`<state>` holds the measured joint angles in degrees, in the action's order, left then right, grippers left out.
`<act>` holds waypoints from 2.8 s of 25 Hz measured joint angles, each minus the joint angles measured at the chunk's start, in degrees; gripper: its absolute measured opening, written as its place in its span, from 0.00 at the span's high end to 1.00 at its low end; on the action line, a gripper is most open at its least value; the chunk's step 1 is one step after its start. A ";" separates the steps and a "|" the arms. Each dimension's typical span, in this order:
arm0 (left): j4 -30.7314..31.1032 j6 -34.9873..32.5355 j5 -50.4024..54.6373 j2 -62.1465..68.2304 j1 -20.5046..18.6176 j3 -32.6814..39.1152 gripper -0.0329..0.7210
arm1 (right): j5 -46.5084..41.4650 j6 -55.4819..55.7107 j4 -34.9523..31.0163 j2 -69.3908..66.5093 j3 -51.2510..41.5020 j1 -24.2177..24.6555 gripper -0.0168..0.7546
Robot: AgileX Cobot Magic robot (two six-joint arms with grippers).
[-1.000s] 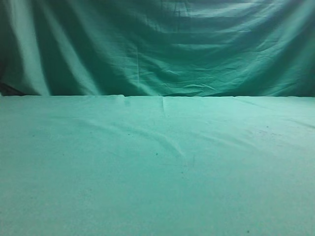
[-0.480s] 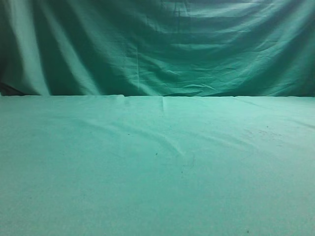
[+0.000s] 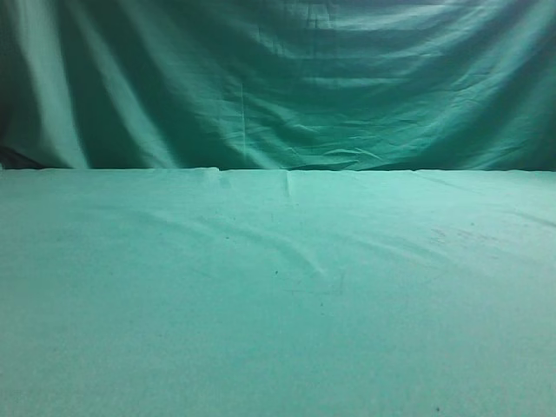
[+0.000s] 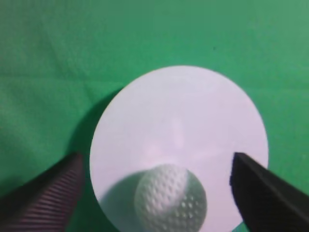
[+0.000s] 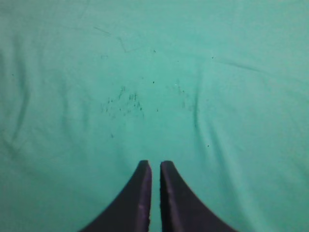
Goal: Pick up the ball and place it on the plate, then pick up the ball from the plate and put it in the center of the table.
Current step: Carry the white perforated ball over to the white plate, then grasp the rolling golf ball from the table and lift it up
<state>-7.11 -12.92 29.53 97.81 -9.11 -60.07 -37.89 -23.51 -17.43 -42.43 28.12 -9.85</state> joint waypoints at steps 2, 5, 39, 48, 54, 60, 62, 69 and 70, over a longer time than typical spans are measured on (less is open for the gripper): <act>-2.36 -0.21 3.42 -0.34 0.56 -3.68 0.10 | 0.00 0.00 0.00 0.00 0.00 0.00 0.89; -4.31 -1.23 9.14 -1.19 3.21 -10.75 0.17 | 0.00 0.00 0.00 0.00 0.00 0.00 0.89; -26.75 -26.45 5.85 -51.41 25.08 15.90 0.96 | -4.70 -2.78 3.57 -11.55 2.40 -29.72 0.89; -26.95 -26.68 4.32 -67.33 25.08 27.54 0.96 | 8.04 -7.18 3.24 -21.91 2.50 -45.31 0.70; -26.49 -26.79 3.96 -69.90 25.08 29.64 0.96 | 12.42 -7.29 -5.85 -26.06 2.70 -47.32 0.24; -24.65 -26.79 3.96 -70.08 25.08 29.88 0.96 | 14.11 -7.29 -11.25 -30.94 4.43 -47.32 0.21; -23.62 -26.79 3.96 -70.08 25.08 29.88 0.96 | 14.68 -7.06 -11.74 -33.26 6.08 -47.07 0.21; -23.25 -26.79 3.96 -70.08 25.08 29.88 0.96 | 15.02 -3.59 -11.74 -42.18 11.50 -39.79 0.21; -23.16 -26.79 3.96 -70.08 25.08 29.88 0.96 | 15.13 -3.59 -10.94 -43.15 12.16 -39.34 0.21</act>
<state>-30.27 -39.70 33.49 27.73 15.96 -30.19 -22.75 -27.10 -28.37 -85.58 40.28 -49.19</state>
